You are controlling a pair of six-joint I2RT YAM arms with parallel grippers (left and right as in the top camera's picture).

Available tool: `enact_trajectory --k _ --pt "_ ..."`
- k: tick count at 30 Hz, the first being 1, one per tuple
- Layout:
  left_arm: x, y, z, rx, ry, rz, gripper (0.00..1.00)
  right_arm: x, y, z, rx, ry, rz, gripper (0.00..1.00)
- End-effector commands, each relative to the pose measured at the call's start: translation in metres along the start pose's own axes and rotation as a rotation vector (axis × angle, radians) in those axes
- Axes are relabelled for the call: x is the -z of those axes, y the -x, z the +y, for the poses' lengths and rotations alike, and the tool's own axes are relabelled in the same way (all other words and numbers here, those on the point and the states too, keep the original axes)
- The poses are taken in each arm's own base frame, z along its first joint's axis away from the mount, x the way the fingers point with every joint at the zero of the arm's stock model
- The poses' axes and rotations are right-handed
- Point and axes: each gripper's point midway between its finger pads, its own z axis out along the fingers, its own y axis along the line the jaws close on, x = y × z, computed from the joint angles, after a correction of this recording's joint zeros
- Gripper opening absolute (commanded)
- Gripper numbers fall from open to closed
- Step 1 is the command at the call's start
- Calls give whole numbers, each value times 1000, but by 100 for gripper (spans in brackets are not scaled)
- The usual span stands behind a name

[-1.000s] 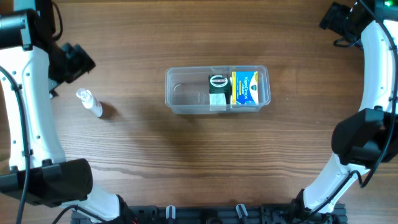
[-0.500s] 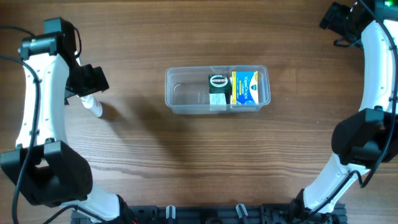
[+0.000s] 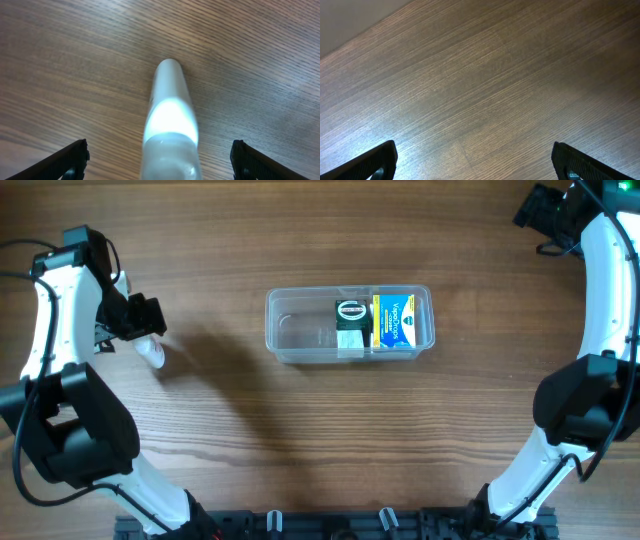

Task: Pack container
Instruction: 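Move the left gripper to the white spray bottle and grasp it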

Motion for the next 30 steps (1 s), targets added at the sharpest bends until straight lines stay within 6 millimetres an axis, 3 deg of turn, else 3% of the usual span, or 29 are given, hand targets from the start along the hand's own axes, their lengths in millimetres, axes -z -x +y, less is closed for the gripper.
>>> enact_trajectory --k 1,8,11,16,26,30 --pt "-11 2 -5 -48 -30 17 91 -1 1 -1 -1 -15 -4 100" --pt "-26 2 -6 -52 -29 52 82 -1 1 -1 -1 -15 -4 100" --pt "-27 2 -6 -51 -29 50 67 -1 1 -1 -1 -15 -4 100" --pt "-27 2 -6 -47 -30 51 56 -1 1 -1 -1 -15 -4 100" --pt "-26 2 -9 -20 -43 52 20 -1 1 -1 -1 -15 -4 100" --pt "-22 4 -10 -17 -52 45 20 -1 1 -1 -1 -14 -4 100"
